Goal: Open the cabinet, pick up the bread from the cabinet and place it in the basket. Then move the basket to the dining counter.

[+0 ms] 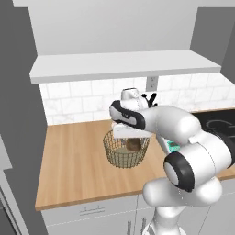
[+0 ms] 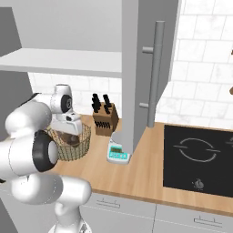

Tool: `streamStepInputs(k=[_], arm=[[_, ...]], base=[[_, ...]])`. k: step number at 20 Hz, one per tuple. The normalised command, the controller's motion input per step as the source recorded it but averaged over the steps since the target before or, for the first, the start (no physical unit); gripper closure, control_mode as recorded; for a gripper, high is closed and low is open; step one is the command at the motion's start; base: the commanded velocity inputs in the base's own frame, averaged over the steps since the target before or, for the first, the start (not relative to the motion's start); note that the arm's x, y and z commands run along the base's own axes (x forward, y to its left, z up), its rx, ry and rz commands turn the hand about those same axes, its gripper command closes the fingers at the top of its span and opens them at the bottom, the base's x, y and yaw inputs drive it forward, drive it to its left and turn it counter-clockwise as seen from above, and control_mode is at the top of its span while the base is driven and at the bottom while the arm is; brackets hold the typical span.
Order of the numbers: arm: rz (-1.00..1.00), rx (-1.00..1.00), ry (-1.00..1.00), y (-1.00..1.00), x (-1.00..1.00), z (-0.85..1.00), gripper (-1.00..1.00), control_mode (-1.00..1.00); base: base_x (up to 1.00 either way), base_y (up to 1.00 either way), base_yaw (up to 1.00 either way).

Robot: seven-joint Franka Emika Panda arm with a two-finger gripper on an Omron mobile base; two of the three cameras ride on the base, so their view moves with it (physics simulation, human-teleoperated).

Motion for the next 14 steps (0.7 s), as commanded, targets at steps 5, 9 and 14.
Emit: streamStepInputs(k=[5, 9, 14], arm=[[-0.18, -0.04, 0.0, -0.17, 0.35, 0.0, -1.0, -1.0], [-0.24, 0.0, 0.18, -0.44, 0.68, 0.0, -1.0, -1.0], [-0.26, 0.01, 0.1, -0.38, 0.49, 0.07, -1.0, -1.0]], base=[[0.0, 0.0, 0.0], [0.0, 0.0, 0.0], [0.0, 0.0, 0.0]])
